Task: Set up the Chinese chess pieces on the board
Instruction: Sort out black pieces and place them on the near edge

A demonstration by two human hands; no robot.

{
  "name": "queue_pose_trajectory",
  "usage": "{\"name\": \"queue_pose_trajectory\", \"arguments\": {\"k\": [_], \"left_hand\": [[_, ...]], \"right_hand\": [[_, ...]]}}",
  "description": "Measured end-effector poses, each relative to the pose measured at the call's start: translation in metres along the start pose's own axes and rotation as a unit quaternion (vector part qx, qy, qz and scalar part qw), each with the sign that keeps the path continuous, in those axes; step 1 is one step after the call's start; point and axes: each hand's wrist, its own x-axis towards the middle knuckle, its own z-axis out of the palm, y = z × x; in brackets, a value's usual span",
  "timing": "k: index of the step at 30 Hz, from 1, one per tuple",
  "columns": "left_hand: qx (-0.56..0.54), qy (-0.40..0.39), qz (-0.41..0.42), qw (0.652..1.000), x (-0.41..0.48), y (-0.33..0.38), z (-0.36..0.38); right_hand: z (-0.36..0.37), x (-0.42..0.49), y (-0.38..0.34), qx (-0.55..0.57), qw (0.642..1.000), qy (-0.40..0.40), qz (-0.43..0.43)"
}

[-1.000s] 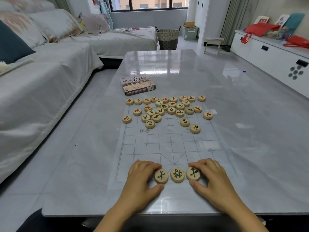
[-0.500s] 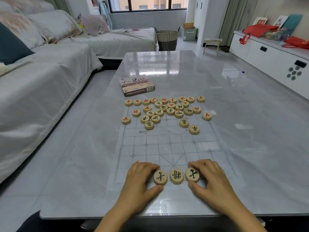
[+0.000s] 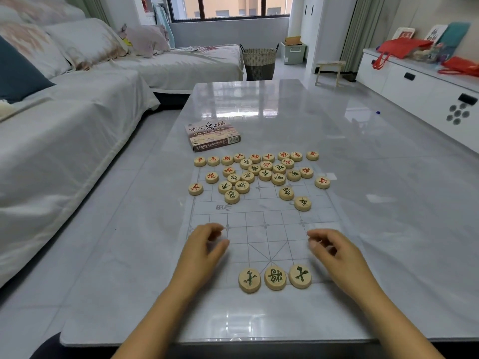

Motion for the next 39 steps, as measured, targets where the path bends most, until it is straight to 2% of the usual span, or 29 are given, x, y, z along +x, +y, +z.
{"name": "queue_pose_trajectory", "arguments": {"k": [3,7,12,17,20,27,35,39], "left_hand": [[0.034,0.017,-0.019,0.999,0.03,-0.002,-0.001],[0.076,0.013,-0.025,0.997,0.048,-0.006,0.009],[0.132,0.059,0.022,0.989,0.047,-0.012,0.017],[0.096,0.063,0.019,0.993,0.049,-0.016,0.016],[0.078,0.065,0.013,0.995,0.051,-0.018,0.016],[0.064,0.065,0.005,0.996,0.051,-0.016,0.015],[0.062,0.061,0.0,0.996,0.051,-0.015,0.014],[0.125,0.038,0.015,0.991,0.051,-0.013,0.017]], "right_hand": [[-0.001,0.029,-0.001,-0.027,1.0,0.014,0.003],[0.006,0.064,0.005,-0.137,0.99,0.034,0.01],[0.019,0.093,0.007,-0.217,0.974,0.064,-0.004],[0.028,0.116,0.007,-0.26,0.965,0.046,0.005],[0.029,0.125,0.007,-0.295,0.953,0.068,0.009],[0.043,0.14,-0.008,-0.37,0.926,0.038,-0.062],[0.03,0.104,-0.009,-0.288,0.951,0.048,-0.1],[0.022,0.085,0.003,-0.27,0.959,0.018,-0.078]]}}
